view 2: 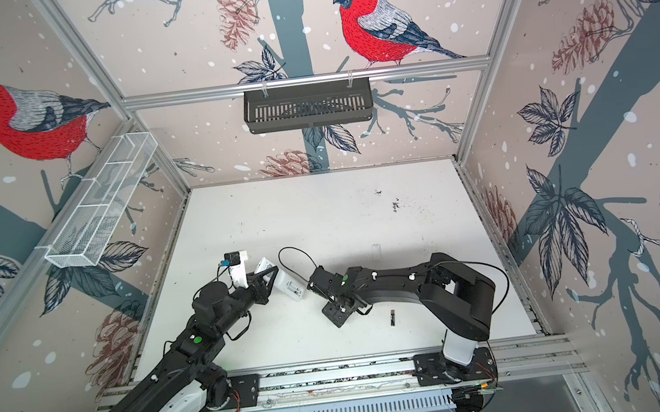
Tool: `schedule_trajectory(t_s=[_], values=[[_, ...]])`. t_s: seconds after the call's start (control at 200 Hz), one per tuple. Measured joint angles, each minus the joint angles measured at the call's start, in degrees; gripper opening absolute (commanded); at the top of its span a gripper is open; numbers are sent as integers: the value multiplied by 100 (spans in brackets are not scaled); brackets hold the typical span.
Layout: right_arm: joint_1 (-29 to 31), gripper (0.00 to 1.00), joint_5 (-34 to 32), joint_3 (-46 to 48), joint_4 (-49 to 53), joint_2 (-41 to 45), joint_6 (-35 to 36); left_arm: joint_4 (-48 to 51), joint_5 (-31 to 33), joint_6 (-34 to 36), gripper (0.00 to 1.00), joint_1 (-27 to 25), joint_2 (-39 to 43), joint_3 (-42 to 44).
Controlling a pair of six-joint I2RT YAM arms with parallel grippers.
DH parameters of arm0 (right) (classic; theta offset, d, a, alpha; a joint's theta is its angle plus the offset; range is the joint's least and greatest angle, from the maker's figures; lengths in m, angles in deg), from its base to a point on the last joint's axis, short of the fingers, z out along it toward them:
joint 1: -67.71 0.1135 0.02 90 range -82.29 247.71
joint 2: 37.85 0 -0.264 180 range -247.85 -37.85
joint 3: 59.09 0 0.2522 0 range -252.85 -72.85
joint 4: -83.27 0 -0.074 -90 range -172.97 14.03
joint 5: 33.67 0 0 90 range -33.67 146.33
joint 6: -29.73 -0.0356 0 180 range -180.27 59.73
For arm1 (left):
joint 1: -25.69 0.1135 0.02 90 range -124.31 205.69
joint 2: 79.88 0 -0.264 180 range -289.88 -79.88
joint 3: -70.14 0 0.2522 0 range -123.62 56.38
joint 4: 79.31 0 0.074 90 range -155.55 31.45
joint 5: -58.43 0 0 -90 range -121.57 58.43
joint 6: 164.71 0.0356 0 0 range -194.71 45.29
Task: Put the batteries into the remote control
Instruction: 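Lower the right gripper over a black-and-gold battery and grasp it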
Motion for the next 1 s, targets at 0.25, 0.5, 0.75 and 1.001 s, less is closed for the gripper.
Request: schedule_trajectory(t_s=[0.25,0.5,0.75,1.001], values=[[-332,69,372,-52,-192,-83,433,116,83,2,0,0,33,-15],[-608,69,496,-282,-258,-240,874,162,101,4,0,0,11,-63],[-769,68,634,-595,-286,-549,1360,271,223,7,0,0,98,-83],[-857,60,839,-927,-549,-887,1952,313,240,7,0,0,173,-98]])
